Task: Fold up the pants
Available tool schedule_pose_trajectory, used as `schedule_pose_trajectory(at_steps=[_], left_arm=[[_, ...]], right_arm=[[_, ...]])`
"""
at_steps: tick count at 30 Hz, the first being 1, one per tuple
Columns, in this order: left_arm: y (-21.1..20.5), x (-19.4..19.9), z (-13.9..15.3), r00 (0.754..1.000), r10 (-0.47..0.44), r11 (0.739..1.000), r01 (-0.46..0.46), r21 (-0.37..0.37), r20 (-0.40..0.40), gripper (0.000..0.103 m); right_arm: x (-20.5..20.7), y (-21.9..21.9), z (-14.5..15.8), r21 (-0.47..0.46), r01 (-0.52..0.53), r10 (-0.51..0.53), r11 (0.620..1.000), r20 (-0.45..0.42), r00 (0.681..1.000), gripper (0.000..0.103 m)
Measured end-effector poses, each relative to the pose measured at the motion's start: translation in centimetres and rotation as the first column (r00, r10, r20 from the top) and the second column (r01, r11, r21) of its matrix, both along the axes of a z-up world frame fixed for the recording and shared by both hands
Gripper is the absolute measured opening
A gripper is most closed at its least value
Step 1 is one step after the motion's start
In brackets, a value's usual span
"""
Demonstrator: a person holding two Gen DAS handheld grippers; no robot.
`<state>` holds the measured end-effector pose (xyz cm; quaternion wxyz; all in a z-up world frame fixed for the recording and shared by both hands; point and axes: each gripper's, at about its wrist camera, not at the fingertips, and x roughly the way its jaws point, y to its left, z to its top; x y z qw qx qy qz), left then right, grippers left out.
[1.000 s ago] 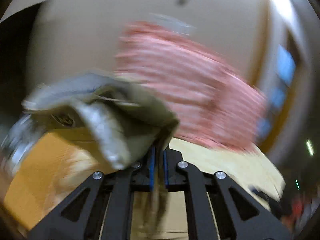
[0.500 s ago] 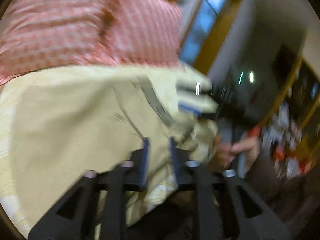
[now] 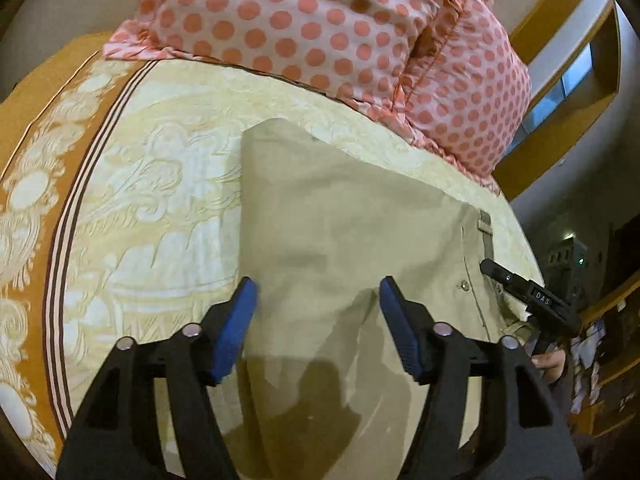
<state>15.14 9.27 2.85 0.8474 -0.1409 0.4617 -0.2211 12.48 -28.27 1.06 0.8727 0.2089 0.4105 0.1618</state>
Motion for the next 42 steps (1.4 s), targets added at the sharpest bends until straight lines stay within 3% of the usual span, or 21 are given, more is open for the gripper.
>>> schedule_pose_trajectory(at_steps=[3,5,8,10,11,12,14,16,18,21,25,27,28,30,32,34,35,36,39,40,42], left_arm=[[-0.2,-0.1,0.3,0.999,0.051,0.99,-0.049,0.131,-0.012,0.064],[0.5,-0.5,0.7,0.999,0.046,0.993,-0.047,0.106,0.014,0.065],[0.4,0.2,-0.2,1.0,0.012,0.997,-0.01,0.076,-0.029,0.065],[-0.7,1.1,-1.0,0.999,-0.012,0.997,0.015,0.072,-0.034,0.069],[-1.2,1.4,-0.9,1.0,-0.023,0.997,0.024,0.068,-0.016,0.067],[-1.5,1.7,-0.9,0.999,-0.023,0.998,0.025,0.064,-0.028,0.064],[-1.7,2.2,-0.4,0.999,-0.035,0.999,0.035,0.033,-0.023,0.024],[-1.7,2.5,0.5,0.999,-0.055,0.998,0.054,0.01,0.005,0.01],[-2.1,3.3,1.5,0.998,-0.053,0.999,0.053,0.005,0.044,0.008],[-3.4,5.2,3.0,0.991,-0.048,0.998,0.041,0.052,0.125,0.008],[-6.0,9.9,3.4,0.982,0.002,0.992,-0.026,0.127,0.19,0.011],[-7.2,12.4,2.1,0.99,0.033,0.969,-0.066,0.24,0.139,0.019],[-7.2,12.8,1.8,0.992,0.04,0.965,-0.068,0.252,0.117,0.024],[-6.2,11.5,2.5,0.987,0.063,0.975,-0.093,0.203,0.15,0.027],[-5.4,9.5,3.2,0.979,0.059,0.982,-0.092,0.163,0.195,0.039],[-5.3,7.5,3.4,0.98,0.033,0.995,-0.051,0.087,0.197,0.047],[-5.5,7.2,3.3,0.982,0.024,0.997,-0.038,0.069,0.189,0.055],[-6.1,6.9,2.8,0.986,0.008,0.998,-0.018,0.056,0.167,0.057],[-7.9,8.1,0.1,0.998,-0.006,0.993,-0.001,0.116,0.066,0.053],[-8.3,8.5,-0.9,0.999,0.007,0.987,-0.014,0.159,0.042,0.042],[-8.7,8.4,-0.5,0.995,0.035,0.963,-0.059,0.264,0.097,0.03]], right_arm=[[0.0,-0.9,-0.1,0.024,0.006,-0.006,1.0,-0.021,1.0,0.045],[0.2,-1.2,-0.3,0.041,0.013,-0.012,0.999,-0.022,1.0,0.045],[0.5,-0.4,-0.1,0.003,-0.005,0.005,1.0,-0.013,1.0,0.051],[0.6,0.3,0.0,-0.019,-0.045,0.045,0.999,-0.004,0.999,0.046],[0.6,0.5,0.0,-0.013,-0.07,0.07,0.997,-0.001,0.998,0.029],[0.6,0.4,-0.1,0.038,-0.108,0.109,0.993,-0.004,0.994,0.025],[0.7,-0.3,0.0,0.094,-0.126,0.127,0.988,-0.002,0.992,0.018],[1.2,-1.0,0.6,0.142,-0.139,0.139,0.98,0.011,0.99,0.017],[2.2,-1.2,1.7,0.152,-0.142,0.139,0.978,0.035,0.99,0.016],[4.6,-1.7,3.8,0.123,-0.117,0.105,0.985,0.092,0.99,0.016],[9.4,-3.4,4.9,0.062,0.006,-0.015,0.998,0.137,0.991,0.015],[11.4,-3.7,4.3,-0.024,0.059,-0.056,0.998,0.112,0.992,0.018],[12.2,-4.0,3.8,-0.116,0.108,-0.103,0.987,0.05,0.993,0.019],[11.5,-4.7,3.9,-0.117,0.128,-0.125,0.985,0.032,0.992,0.022],[8.9,-4.6,4.9,-0.057,0.075,-0.068,0.996,0.108,0.992,0.053],[7.3,-3.3,5.0,-0.058,-0.005,0.012,0.998,0.12,0.993,0.058],[7.0,-2.3,4.7,-0.057,-0.062,0.068,0.996,0.098,0.993,0.058],[6.9,-1.3,4.2,-0.067,-0.102,0.107,0.992,0.067,0.992,0.058],[7.9,0.6,1.8,-0.142,-0.126,0.119,0.982,-0.053,0.991,0.067],[8.1,0.7,1.9,-0.154,-0.124,0.12,0.98,-0.035,0.992,0.072],[8.1,0.6,2.3,-0.167,-0.097,0.088,0.981,-0.059,0.994,0.072]])
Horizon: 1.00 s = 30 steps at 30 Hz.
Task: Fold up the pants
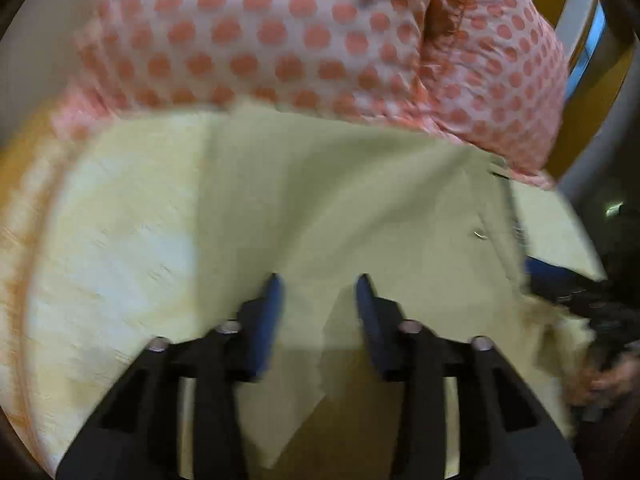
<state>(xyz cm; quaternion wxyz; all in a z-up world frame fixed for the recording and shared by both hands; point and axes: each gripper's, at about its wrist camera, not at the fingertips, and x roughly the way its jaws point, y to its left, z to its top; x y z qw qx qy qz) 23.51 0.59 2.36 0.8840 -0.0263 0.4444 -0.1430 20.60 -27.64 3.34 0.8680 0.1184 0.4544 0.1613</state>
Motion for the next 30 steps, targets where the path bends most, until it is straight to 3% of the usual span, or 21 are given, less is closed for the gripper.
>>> schedule_pose_trajectory(at_steps=[1,3,4,5,7,10,14,17,22,30], left_arm=[[0.4,-0.6,0.5,1.0,0.021,1.0,-0.021,0.011,-0.014,0.027],[1.6,-3.2,1.7,1.0,0.003,0.997,-0.002,-0.081,0.005,0.037],[1.9,-4.3,2.2,1.0,-0.004,0.996,0.006,-0.092,0.022,0.053],[2.0,-6.0,2.6,0.999,-0.004,0.996,0.008,-0.086,0.044,0.074],[2.0,-10.0,2.8,0.997,0.0,0.998,0.006,-0.069,0.08,0.084],[1.5,-14.5,1.2,0.998,0.015,0.999,-0.013,-0.032,0.068,0.098],[0.8,-17.7,-1.1,0.996,0.063,0.998,-0.064,0.022,0.056,0.101],[0.7,-18.8,-1.7,0.99,0.1,0.991,-0.108,0.077,0.099,0.101],[-0.5,-19.2,-2.3,0.982,0.108,0.979,-0.132,0.158,0.153,0.101],[-0.4,-19.8,-2.4,0.974,0.121,0.979,-0.149,0.142,0.193,0.101]], right_arm=[[-0.8,0.0,0.6,-0.052,0.057,-0.057,0.997,0.003,0.998,0.073],[-3.3,0.4,1.6,-0.09,0.069,-0.063,0.994,0.068,0.996,0.083],[-5.4,0.8,2.2,-0.094,0.067,-0.056,0.993,0.118,0.991,0.098],[-7.0,1.2,2.4,-0.101,0.072,-0.058,0.992,0.143,0.988,0.102],[-10.5,2.1,2.2,-0.128,0.078,-0.054,0.989,0.181,0.982,0.102],[-13.1,4.0,0.6,-0.215,0.132,-0.088,0.968,0.2,0.976,0.102],[-15.0,5.0,-1.2,-0.235,0.164,-0.115,0.958,0.211,0.971,0.102],[-15.2,5.4,-2.4,-0.246,0.186,-0.142,0.951,0.186,0.972,0.102],[-15.8,6.0,-3.0,-0.273,0.22,-0.158,0.937,0.233,0.96,0.102],[-16.0,5.9,-3.1,-0.265,0.238,-0.166,0.935,0.265,0.95,0.102]])
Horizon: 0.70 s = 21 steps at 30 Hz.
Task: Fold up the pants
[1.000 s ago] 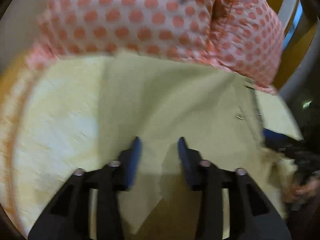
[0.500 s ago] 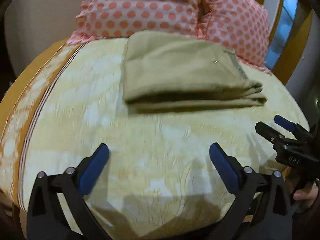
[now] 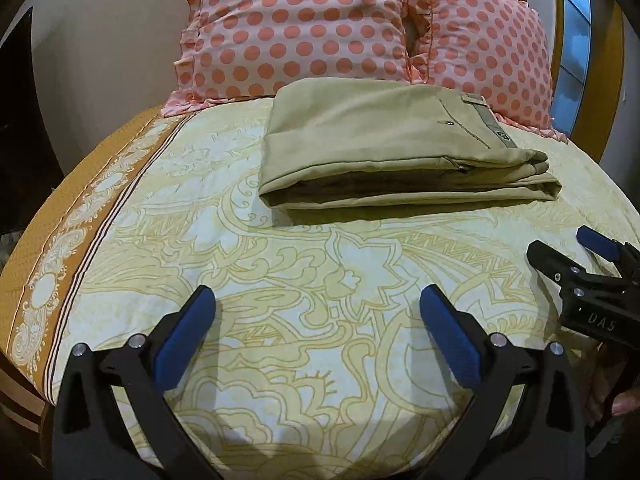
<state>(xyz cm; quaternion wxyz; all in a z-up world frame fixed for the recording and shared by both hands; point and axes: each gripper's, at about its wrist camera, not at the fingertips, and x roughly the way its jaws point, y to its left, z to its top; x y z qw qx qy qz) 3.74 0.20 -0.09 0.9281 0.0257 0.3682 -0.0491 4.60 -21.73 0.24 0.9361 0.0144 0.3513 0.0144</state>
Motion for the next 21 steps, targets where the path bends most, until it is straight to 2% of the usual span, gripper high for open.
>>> schedule_pose_trajectory(at_steps=[21], left_arm=[[-0.05,-0.05,-0.12,1.0,0.001,1.0,-0.001,0.0,0.004,0.101]], right_arm=[[0.04,-0.03,-0.05,0.0,-0.001,0.001,1.0,0.001,1.0,0.102]])
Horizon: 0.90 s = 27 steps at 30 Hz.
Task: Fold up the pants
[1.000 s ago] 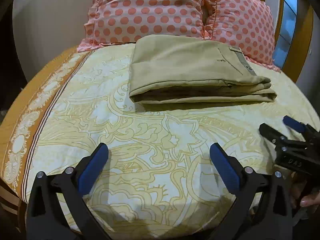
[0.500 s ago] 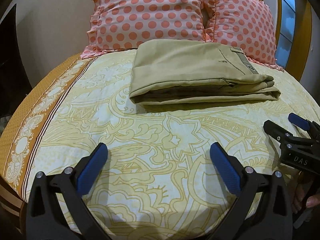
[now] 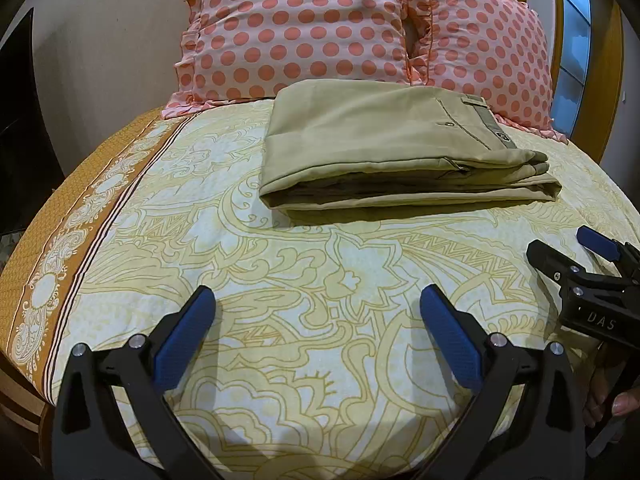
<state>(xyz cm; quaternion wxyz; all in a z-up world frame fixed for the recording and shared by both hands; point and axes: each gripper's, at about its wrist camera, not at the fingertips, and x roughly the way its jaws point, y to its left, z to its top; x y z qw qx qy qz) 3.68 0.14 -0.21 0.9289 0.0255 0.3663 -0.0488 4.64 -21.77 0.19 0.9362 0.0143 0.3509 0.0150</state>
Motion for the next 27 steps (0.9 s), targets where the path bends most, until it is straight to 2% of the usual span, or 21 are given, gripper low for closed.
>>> schedule_pose_trajectory(at_steps=[27], left_arm=[[-0.05,-0.09,0.03,1.0,0.002,1.0,-0.002,-0.001,0.015,0.101]], right_arm=[[0.1,-0.02,-0.07,0.0,0.0,0.0,1.0,0.002,1.0,0.102]])
